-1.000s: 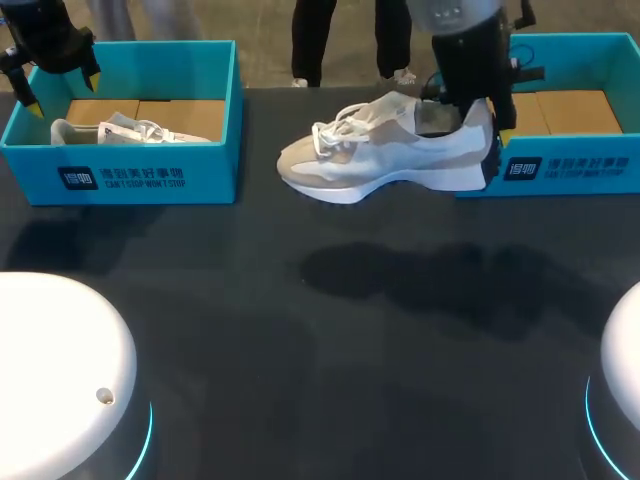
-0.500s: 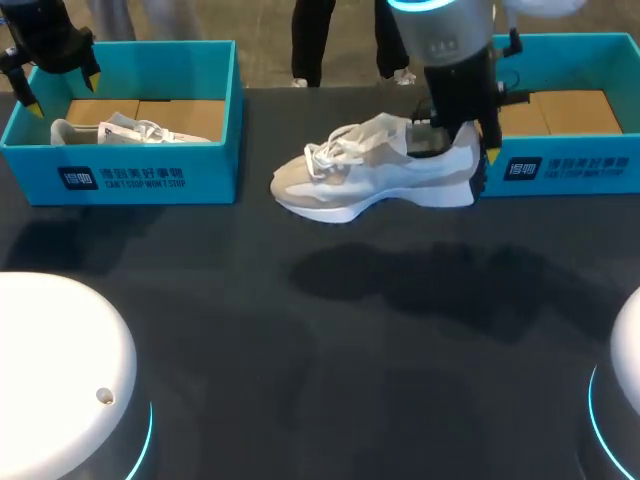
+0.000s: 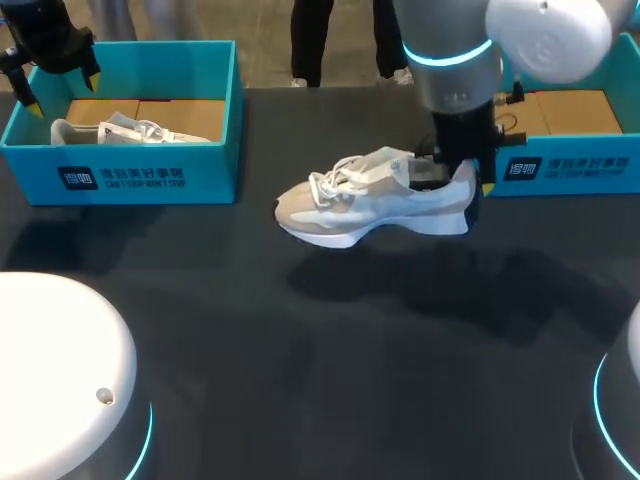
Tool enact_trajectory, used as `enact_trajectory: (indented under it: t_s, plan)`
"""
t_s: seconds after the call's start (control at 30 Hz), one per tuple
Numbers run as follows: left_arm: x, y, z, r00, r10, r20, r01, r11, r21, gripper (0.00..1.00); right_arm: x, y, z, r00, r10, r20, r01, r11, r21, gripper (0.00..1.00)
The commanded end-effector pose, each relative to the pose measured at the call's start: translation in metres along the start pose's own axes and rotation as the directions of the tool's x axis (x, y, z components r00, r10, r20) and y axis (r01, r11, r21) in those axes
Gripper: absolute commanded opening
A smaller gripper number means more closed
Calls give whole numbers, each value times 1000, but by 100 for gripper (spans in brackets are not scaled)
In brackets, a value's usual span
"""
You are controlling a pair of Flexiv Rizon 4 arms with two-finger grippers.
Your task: Take the shoe out of the shoebox, open the shoe tongue, remove and reinsert the insole, then place the shoe into the shoebox
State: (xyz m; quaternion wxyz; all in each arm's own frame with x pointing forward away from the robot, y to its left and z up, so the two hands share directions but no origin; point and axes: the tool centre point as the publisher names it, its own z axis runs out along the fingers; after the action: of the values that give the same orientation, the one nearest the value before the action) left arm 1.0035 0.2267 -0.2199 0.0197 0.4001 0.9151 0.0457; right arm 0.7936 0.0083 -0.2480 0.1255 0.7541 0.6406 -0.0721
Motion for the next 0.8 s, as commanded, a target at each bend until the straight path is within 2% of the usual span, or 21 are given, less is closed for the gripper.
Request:
enact_trajectory:
  t_s: [0.03, 0.33, 0.47, 0.8]
  plan:
    - [1, -1, -1, 1000, 0, -1, 0, 1000, -3, 100, 2, 1, 20, 1000, -3, -25, 3, 1000, 0, 0]
    - [1, -1, -1, 1000, 0, -1, 0, 1000, -3, 100, 12, 0, 59, 999, 8, -49, -7, 1000, 12, 0]
    - [1, -1, -1, 1000, 0, -1, 0, 1000, -3, 100, 18, -3, 72, 1000, -1, -26, 1, 1000, -4, 0]
    - [1, -1, -1, 1000, 0, -1, 0, 1000, -3, 100, 29, -8, 101, 999, -3, -53, 4, 1000, 9, 0]
